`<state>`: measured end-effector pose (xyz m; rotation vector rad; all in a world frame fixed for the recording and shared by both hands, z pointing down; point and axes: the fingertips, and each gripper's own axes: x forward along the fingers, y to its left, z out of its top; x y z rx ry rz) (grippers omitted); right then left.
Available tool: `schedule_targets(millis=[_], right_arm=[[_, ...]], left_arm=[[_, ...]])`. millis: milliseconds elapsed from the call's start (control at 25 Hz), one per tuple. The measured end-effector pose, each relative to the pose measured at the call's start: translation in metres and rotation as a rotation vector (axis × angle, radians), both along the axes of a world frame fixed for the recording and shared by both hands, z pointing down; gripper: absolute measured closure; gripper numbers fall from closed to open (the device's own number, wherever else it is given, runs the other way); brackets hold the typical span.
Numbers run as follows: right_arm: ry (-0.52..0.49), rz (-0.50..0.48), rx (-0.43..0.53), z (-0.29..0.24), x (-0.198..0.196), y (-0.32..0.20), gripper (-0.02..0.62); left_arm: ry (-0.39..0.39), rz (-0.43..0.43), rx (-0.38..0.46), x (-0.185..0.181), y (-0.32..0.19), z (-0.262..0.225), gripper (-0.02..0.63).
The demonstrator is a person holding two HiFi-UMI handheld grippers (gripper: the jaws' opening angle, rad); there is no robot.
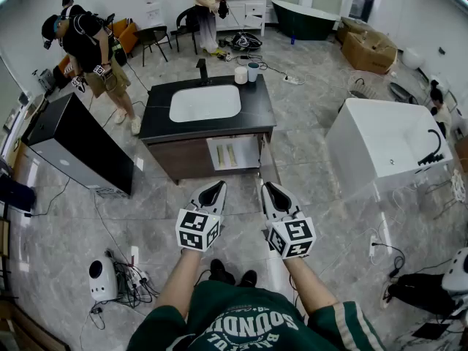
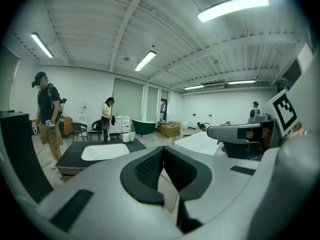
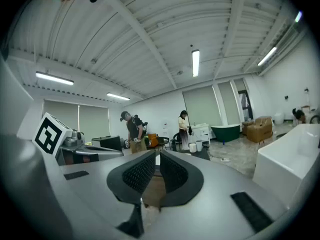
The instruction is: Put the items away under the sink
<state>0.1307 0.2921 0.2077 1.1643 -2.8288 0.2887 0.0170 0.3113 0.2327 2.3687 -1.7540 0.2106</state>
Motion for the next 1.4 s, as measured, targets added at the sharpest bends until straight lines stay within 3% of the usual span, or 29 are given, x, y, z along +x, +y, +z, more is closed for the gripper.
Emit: schedule_targets(millis=[240,840,1160,1400], right_arm=[[0.037,0.002,0.050,-0.006,0.006,0.000,0.551],[0.043,-0.042,-0.050,0.016,0.008,-0.002,0.551],[0.058,-0.037,-0.036,0.014,-0.008,-0.051,0.552],[0.057,-0.015,-0.023,0.018,-0.047,-0.127,0.552]], left_arm=[[0.003,-0.003,0.005,0.008,-0.002,0.000,0.594],[0.012,-0.011,0.018,0.007,-0.013,-0.002,0.594],[0.023,0.028,0.024,0.005,-0.071,0.004,0.594],[0.037,0.049,0.023,-0.030,-0.155,0.017,0.594]])
